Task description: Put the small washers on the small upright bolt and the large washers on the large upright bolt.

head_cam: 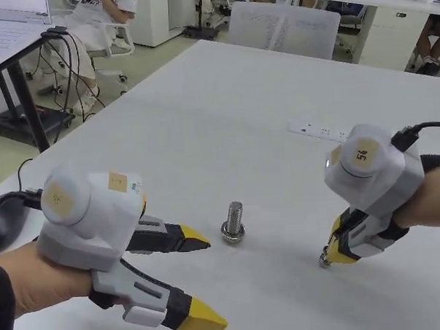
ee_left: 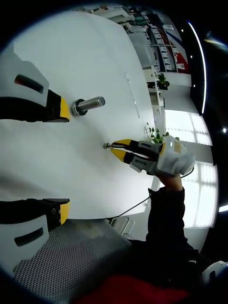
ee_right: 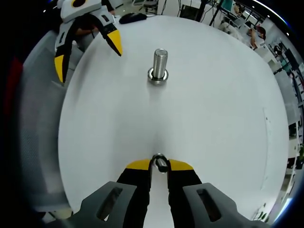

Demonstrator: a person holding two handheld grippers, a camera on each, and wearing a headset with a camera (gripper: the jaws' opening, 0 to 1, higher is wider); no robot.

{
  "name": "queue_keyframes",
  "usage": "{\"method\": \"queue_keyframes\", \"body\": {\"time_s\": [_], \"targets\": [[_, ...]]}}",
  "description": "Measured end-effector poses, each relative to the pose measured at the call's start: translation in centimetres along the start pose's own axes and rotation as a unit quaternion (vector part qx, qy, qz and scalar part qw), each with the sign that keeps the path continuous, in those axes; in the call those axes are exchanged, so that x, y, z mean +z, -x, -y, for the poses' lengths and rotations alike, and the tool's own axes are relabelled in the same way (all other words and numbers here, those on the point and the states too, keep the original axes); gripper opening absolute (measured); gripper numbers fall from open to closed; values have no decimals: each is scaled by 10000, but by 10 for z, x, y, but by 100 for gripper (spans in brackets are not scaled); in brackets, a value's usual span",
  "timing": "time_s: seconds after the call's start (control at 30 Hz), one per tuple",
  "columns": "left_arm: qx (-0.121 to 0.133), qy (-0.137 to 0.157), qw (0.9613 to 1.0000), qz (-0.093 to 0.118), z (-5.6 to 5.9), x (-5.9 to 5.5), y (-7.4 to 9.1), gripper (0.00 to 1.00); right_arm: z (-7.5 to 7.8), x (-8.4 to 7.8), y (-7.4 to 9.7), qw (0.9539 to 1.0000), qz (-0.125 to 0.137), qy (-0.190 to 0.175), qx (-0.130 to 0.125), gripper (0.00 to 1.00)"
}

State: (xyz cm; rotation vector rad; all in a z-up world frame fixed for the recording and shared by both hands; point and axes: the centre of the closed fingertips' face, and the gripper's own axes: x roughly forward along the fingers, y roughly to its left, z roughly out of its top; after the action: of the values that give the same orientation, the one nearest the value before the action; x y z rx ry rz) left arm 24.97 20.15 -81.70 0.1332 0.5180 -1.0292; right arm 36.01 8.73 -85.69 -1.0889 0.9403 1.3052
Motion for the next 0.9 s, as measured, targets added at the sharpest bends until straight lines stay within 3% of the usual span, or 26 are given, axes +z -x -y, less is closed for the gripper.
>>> {"method": "queue_keyframes", "body": {"time_s": [0.9], "targets": [[4, 36, 10000, -23, 1, -1, 0, 64, -4, -2, -6, 10000, 36, -43, 39, 15]]}}
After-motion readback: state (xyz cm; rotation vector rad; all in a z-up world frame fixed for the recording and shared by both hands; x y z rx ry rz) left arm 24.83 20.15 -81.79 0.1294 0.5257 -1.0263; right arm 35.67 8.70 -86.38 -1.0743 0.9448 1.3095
